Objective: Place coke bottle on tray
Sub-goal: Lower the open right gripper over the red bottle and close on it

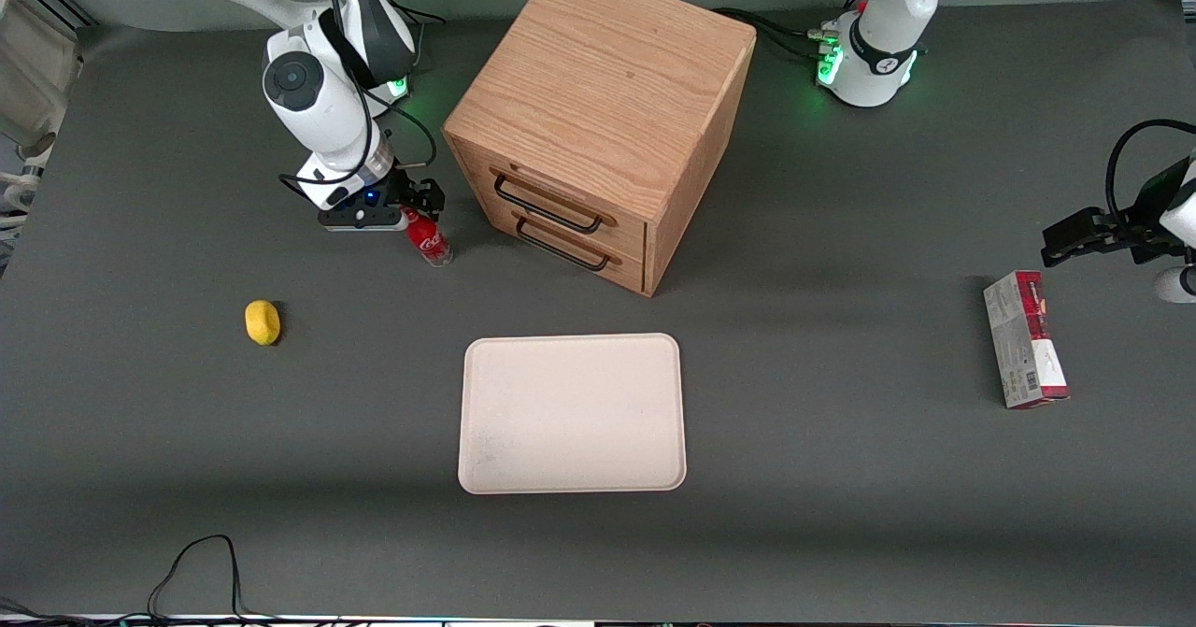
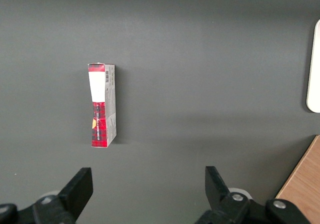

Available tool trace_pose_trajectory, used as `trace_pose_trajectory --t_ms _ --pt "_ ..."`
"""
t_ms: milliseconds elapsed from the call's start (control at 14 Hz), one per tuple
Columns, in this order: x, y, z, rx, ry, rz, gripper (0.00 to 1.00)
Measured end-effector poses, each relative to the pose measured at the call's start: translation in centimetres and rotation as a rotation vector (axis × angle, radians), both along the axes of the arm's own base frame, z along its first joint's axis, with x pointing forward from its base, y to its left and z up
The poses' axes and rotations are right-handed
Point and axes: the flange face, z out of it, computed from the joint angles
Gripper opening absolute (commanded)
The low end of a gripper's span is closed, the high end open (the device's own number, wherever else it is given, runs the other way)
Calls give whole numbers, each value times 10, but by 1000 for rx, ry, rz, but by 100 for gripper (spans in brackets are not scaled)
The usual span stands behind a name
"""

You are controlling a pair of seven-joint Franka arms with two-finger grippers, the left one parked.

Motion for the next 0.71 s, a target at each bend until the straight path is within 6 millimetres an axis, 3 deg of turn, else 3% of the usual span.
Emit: trace_pose_trajectory --t_ms 357,714 --pt "1 -2 -1 -1 3 -4 7" --pt "3 0 1 2 0 -3 6"
